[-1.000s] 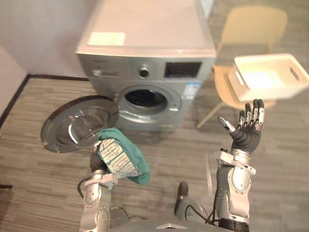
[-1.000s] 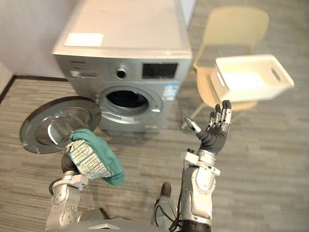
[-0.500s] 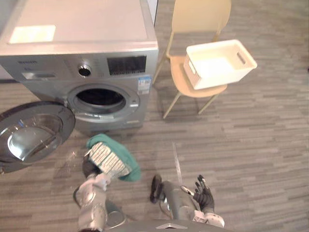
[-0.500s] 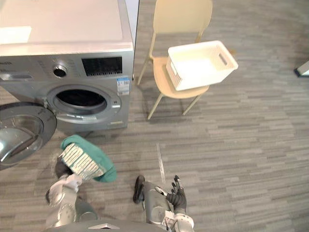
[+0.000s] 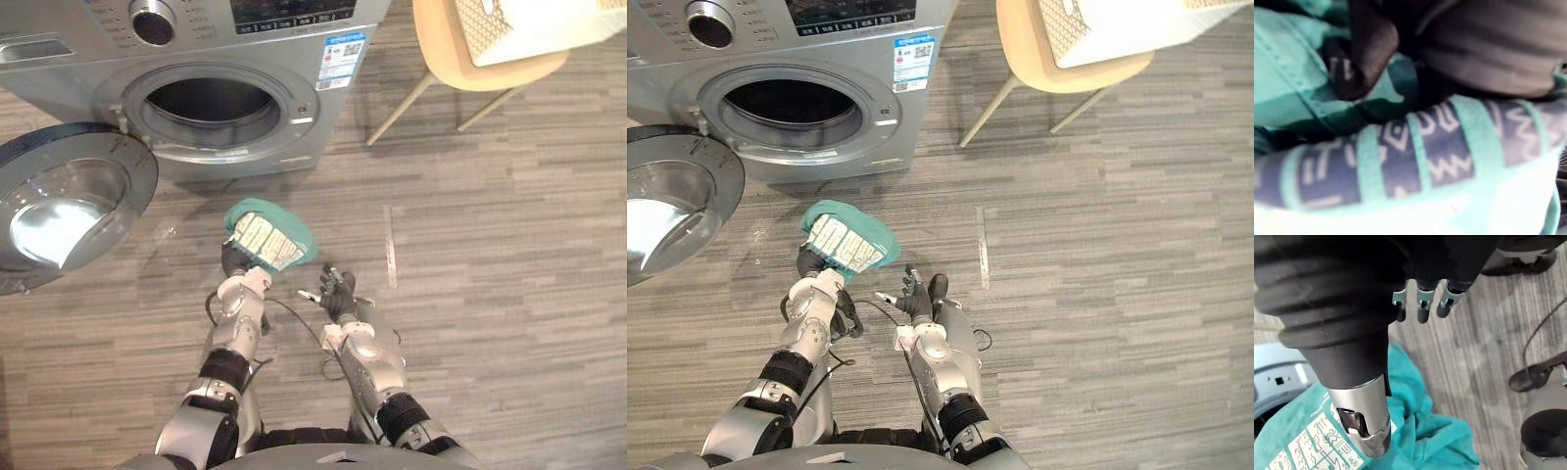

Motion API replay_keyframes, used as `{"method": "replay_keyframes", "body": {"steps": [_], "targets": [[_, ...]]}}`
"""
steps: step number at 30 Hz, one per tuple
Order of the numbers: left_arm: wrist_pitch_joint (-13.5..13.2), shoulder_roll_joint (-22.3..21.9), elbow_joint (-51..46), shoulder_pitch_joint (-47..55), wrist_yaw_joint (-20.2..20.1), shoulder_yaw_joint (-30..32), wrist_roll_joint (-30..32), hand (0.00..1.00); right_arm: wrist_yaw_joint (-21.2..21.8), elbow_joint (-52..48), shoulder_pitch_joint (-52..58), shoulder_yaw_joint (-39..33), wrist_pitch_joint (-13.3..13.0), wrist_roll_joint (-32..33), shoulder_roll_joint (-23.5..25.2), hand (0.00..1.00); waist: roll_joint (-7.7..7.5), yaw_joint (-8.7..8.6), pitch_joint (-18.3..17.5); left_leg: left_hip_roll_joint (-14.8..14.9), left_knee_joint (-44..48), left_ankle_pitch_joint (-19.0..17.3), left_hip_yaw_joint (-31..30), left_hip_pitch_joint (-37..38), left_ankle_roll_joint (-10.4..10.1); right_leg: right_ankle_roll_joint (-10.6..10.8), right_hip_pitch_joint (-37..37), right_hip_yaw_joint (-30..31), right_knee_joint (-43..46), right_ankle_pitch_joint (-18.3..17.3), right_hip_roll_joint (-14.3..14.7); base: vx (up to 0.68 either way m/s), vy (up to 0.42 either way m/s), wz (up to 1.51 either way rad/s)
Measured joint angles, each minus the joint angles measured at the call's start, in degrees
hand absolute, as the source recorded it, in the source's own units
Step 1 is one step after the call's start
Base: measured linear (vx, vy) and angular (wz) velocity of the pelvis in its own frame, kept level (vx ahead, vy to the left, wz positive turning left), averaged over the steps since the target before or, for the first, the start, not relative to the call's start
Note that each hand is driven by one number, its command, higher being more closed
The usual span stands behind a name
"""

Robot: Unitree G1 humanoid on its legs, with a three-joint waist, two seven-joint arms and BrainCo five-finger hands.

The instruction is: Pick up the laundry basket with both hands and put the clothes into the washing machine.

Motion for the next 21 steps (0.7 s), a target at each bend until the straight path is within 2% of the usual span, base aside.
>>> {"method": "replay_keyframes", "body": {"steps": [1,2,3,4,5,6,7,8,9,11,15,18,21], "targets": [[0.0,0.2,1.2,-1.3,0.2,0.4,0.0,1.00,-0.2,0.2,-0.5,0.6,0.0,0.0,0.0,0.00,0.03,0.12,0.2,0.5,0.3,-0.2,0.8,-0.6,0.2,1.0,-0.4,0.6,-1.9,1.1,0.4,-0.12,0.119,-0.64],[0.1,0.6,3.4,-3.7,0.9,2.6,0.0,1.00,-0.2,1.3,-1.9,1.6,0.1,0.0,0.1,0.00,0.19,0.05,0.4,1.6,-0.7,0.0,1.9,-1.5,0.7,0.3,-1.1,1.4,-6.6,3.7,1.5,-0.10,0.096,-0.60],[0.1,0.7,3.8,-4.1,1.0,3.1,0.0,1.00,-0.2,1.6,-2.2,1.8,0.1,0.0,0.1,0.00,0.21,0.02,0.4,1.7,-1.0,0.0,2.2,-1.6,0.8,0.2,-1.1,1.2,-7.4,3.9,1.7,-0.12,0.104,-0.66],[0.0,1.1,4.8,-5.9,1.5,5.6,-0.7,1.00,-0.2,2.0,-2.7,2.1,0.1,0.0,0.2,0.00,0.18,0.08,0.4,2.2,-1.8,0.0,2.8,-2.2,0.6,-0.9,-0.8,-0.2,-10.9,5.9,1.9,-0.06,0.066,-0.46],[0.0,1.8,4.8,-8.7,2.5,10.1,-2.1,1.00,-0.2,1.5,-2.5,2.6,0.0,0.0,0.2,0.00,-0.06,0.06,1.2,2.3,-2.2,0.3,3.0,-2.6,0.3,-0.7,0.2,-1.6,-14.2,9.3,2.1,-0.07,0.062,-0.43],[-0.1,1.9,4.8,-10.1,2.7,12.1,-2.6,1.00,-0.2,1.3,-2.3,2.8,0.0,0.0,0.2,0.00,-0.08,-0.07,1.3,2.3,-2.3,0.5,3.0,-3.2,0.1,-0.6,-0.1,-1.8,-14.6,9.7,2.2,-0.06,0.006,-0.15],[-0.2,2.4,4.9,-12.8,3.3,15.2,-3.5,1.00,-0.1,0.6,-1.9,3.4,0.0,0.0,0.0,0.00,-0.20,-0.47,1.4,2.3,-2.4,1.3,2.9,-4.2,-0.2,-0.3,-1.0,-2.1,-14.4,9.8,2.1,-0.06,-0.054,0.13],[-0.8,4.5,4.9,-17.2,3.8,17.8,-4.5,1.00,0.2,-1.9,-0.8,4.6,0.0,0.1,-0.2,0.00,-0.94,-1.01,1.8,2.3,-2.9,2.2,2.4,-5.8,-0.2,-0.3,-2.4,-3.0,-13.5,9.8,1.8,-0.05,-0.070,0.22],[-1.0,6.2,4.9,-19.4,3.9,18.3,-4.8,1.00,0.5,-3.4,-0.1,5.2,0.0,0.1,-0.3,0.00,-1.51,-1.26,2.1,2.3,-3.1,2.7,1.9,-6.7,-0.6,-0.5,-3.1,-3.6,-13.2,9.6,1.7,-0.04,-0.095,0.38],[-1.5,12.8,4.2,-27.8,4.6,18.3,-5.5,1.00,2.2,-11.0,4.1,6.0,-0.6,0.2,-1.3,0.00,-2.51,-2.37,2.6,3.1,-3.4,4.4,-1.3,-11.9,-0.9,-1.3,-5.6,-8.0,-12.6,9.1,1.8,-0.02,-0.104,0.54],[-1.8,19.9,-1.1,-35.1,5.4,18.0,-5.0,1.00,4.2,-17.5,8.7,3.2,-2.2,0.3,-1.8,0.00,-4.36,-2.80,2.9,4.3,-3.6,7.2,-2.4,-17.4,-0.8,-2.6,-10.8,-10.7,-8.6,7.1,1.3,0.04,-0.090,0.29],[-1.8,25.5,-2.3,-41.4,5.7,16.5,-4.3,1.00,6.0,-21.2,10.3,0.4,-3.1,3.1,-2.1,0.00,-4.42,-3.11,2.9,4.5,-1.6,7.3,-4.0,-23.6,-0.8,-2.7,-16.3,-11.7,-4.8,5.5,0.6,0.05,-0.023,0.11],[-1.0,30.3,-2.3,-46.7,5.6,11.9,-4.3,1.00,7.6,-23.1,10.5,-2.6,-3.8,6.5,-2.7,0.00,-4.44,-3.04,2.9,4.8,0.4,7.0,-5.1,-28.4,-0.9,-2.7,-20.5,-12.3,-2.4,4.5,0.0,0.03,0.025,0.04]]}}
